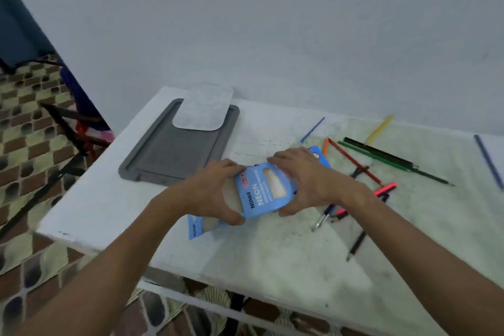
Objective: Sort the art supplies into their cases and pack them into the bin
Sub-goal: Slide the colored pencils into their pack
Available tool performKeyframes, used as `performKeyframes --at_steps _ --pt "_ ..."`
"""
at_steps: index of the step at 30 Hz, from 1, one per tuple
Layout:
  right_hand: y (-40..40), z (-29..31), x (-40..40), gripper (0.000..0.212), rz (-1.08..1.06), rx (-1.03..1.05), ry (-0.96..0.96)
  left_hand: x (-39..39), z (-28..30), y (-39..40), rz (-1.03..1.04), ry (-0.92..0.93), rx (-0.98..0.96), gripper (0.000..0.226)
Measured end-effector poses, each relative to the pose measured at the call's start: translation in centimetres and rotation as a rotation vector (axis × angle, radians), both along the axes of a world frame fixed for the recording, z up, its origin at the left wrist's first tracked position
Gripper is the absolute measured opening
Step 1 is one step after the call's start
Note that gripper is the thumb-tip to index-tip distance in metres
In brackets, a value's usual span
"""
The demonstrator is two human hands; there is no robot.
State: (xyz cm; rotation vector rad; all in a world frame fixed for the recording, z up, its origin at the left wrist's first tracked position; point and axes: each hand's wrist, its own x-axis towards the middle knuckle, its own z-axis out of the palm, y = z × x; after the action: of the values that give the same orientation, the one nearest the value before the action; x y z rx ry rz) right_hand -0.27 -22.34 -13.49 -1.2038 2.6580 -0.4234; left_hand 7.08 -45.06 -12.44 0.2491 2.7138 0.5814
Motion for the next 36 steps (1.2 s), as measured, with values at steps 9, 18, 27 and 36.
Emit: performKeyframes --at_steps 9,18,27,36 --pt "20.8 -0.5 7.2 0.115 -0.579 -0.159 -0.149 -2.8 -1.7 13.1 -0.207 0.027 0.046 0.108" --pt "29.1 -3.0 12.9 0.126 -0.681 -0.169 -0.229 -1.7 -3.9 19.4 -0.213 -0.047 0.372 0.068" --pt "31.2 -3.9 12.2 0.121 -0.613 -0.136 -0.330 -4.6 -8.6 22.4 -0.167 0.293 -0.153 0.101" --pt "31.8 -4.3 10.2 0.126 -0.576 -0.112 -0.319 -7.3 -7.2 24.1 -0.187 0.160 -0.286 0.091"
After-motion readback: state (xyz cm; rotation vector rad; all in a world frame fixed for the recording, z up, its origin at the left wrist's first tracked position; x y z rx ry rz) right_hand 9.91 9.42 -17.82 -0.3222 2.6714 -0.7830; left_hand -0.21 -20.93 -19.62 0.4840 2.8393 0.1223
